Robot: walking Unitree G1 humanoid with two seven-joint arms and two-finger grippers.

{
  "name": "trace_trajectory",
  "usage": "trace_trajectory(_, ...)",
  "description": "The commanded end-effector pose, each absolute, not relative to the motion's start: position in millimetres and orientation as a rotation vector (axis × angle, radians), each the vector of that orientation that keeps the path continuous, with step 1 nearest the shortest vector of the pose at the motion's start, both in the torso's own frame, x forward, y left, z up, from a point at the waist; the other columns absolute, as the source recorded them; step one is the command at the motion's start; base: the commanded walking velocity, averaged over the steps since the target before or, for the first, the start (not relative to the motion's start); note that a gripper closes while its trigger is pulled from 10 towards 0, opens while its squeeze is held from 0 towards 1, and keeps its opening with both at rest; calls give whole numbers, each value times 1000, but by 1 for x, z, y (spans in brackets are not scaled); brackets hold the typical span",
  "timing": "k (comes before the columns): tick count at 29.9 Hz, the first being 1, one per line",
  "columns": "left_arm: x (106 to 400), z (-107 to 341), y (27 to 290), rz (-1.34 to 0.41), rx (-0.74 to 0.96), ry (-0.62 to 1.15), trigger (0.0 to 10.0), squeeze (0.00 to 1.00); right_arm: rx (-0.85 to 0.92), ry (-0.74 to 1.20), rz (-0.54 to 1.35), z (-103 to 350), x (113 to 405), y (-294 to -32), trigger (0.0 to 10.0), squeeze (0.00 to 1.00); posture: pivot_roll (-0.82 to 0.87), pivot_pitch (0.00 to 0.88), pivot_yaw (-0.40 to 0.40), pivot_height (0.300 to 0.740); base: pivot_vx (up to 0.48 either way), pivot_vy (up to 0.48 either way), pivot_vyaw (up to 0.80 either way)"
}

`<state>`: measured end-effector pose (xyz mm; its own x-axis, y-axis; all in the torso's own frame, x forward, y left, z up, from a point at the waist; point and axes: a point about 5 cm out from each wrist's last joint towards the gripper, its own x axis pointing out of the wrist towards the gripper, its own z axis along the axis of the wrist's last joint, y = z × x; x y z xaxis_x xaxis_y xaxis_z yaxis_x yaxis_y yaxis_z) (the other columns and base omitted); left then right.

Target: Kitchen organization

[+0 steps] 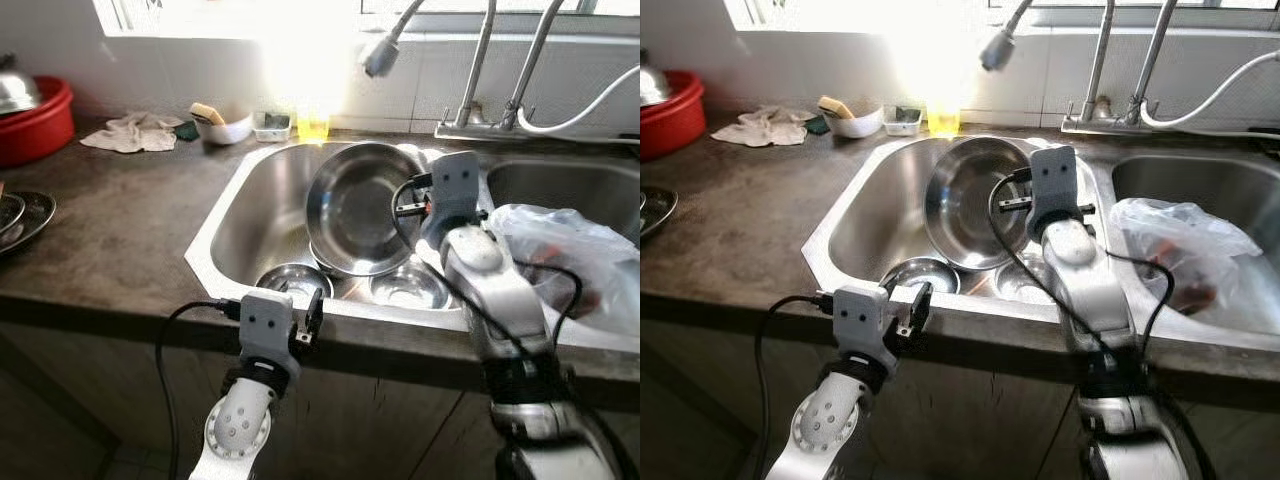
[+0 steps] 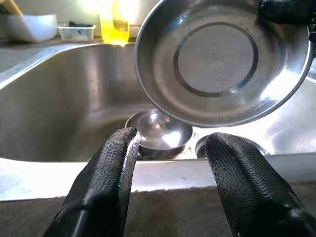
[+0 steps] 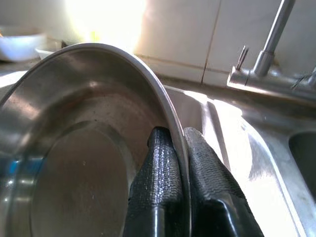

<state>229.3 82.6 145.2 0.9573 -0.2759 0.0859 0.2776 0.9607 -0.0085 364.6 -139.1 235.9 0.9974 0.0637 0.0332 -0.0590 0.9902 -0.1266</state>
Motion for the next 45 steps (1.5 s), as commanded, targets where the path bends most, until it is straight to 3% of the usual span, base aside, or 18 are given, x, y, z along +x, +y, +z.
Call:
trace_trajectory(1,226,150,83,-277,-20,-94,10000,0,-103,-56,71,244,371,-140,10000,0,81,133,-22,740,0,0,0)
trace_trajectory(6,221,149,83,-275,-20,-82,10000,0,8,42,28,233,389,-149,10000,0,99,159,-25,740,0,0,0)
trace_trajectory(18,213,152,83,-271,-27,-68,10000,0,-101,212,78,207,400,-148,10000,0,109,210,-30,740,0,0,0)
trace_trajectory(19,213,151,83,-271,-28,-63,10000,0,-93,222,82,204,401,-147,10000,1000,107,211,-29,740,0,0,0)
trace_trajectory(31,212,152,82,-273,-28,-53,10000,0,-79,229,87,200,406,-145,10000,1000,107,204,-28,740,0,0,0)
trace_trajectory(32,214,151,82,-272,-26,-54,10000,0,-56,174,84,208,404,-144,10000,216,109,188,-28,740,0,0,0)
trace_trajectory(33,214,151,82,-272,-26,-55,10000,0,-49,146,83,212,403,-144,10000,216,109,184,-28,740,0,0,0)
trace_trajectory(34,215,151,82,-271,-25,-56,10000,0,-36,96,76,219,401,-144,10000,0,109,176,-28,740,0,0,0)
trace_trajectory(37,215,151,82,-270,-25,-58,10000,0,-28,65,70,223,399,-145,10000,0,109,176,-28,740,0,0,0)
trace_trajectory(42,221,153,82,-274,-26,-78,10000,0,-45,-184,124,246,357,-138,10000,0,93,134,-19,740,0,0,0)
trace_trajectory(45,223,154,82,-275,-24,-82,10000,0,-53,-216,136,245,343,-137,10000,0,88,125,-19,740,0,0,0)
